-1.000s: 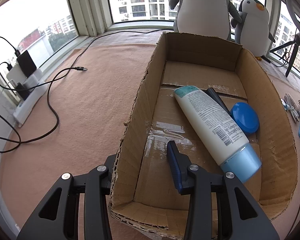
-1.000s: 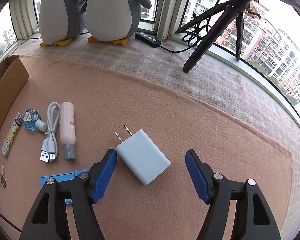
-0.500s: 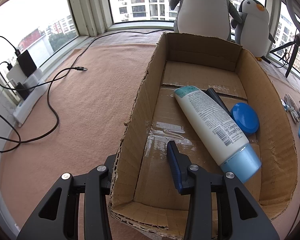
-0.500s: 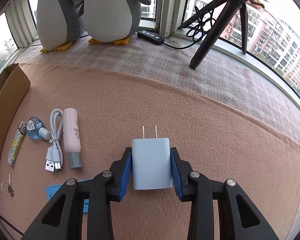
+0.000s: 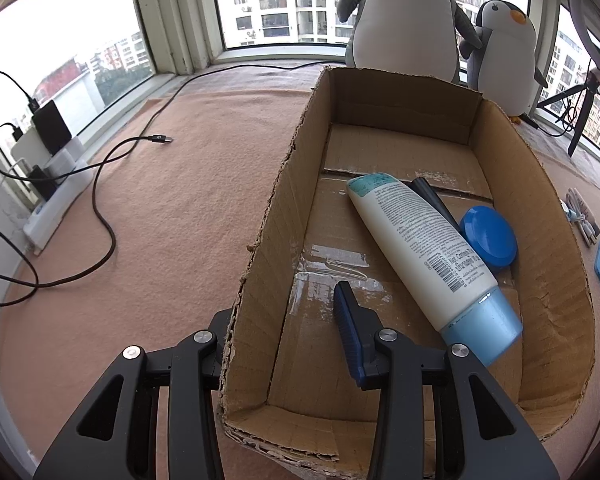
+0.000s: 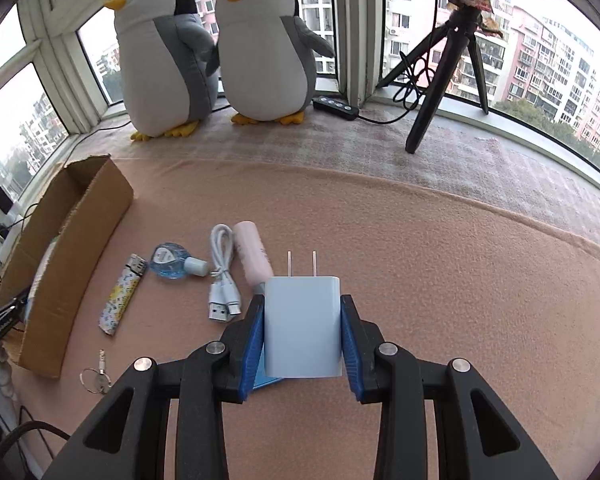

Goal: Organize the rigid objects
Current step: 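Close the right gripper around the white USB charger, then carry the charger with the right gripper into the box and release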

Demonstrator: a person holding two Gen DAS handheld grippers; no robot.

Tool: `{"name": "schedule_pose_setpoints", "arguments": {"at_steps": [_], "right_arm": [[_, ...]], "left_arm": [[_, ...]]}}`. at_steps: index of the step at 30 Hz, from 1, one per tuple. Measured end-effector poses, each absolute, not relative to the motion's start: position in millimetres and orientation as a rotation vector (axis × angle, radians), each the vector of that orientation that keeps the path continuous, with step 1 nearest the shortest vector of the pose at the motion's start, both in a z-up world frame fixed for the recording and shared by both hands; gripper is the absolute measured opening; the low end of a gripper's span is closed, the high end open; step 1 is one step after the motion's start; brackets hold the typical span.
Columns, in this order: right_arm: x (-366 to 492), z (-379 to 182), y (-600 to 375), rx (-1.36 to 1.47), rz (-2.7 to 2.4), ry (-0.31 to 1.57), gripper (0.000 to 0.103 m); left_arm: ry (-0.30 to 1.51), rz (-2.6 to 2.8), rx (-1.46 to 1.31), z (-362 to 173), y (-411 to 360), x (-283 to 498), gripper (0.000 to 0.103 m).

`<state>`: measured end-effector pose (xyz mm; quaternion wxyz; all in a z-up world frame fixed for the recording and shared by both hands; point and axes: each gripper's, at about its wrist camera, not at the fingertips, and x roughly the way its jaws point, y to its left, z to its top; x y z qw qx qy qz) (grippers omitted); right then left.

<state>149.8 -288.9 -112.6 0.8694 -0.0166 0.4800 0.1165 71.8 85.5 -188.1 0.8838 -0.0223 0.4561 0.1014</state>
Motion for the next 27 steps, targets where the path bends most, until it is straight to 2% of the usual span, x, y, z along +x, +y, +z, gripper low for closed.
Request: {"name": "schedule_pose_setpoints", "arguments": {"at_steps": [13, 27], "right_arm": [[119.8, -58.0, -168.2, -0.054, 0.51, 0.905, 0.032], [133.9, -70.8, -72.7, -0.146, 0.586, 0.899, 0.032]], "left_arm": [[0.943, 0.211, -0.05, -188.2, 85.1, 70.9, 0.039], [0.939, 0.209, -0.054, -187.6, 84.3, 71.6, 0.038]]}}
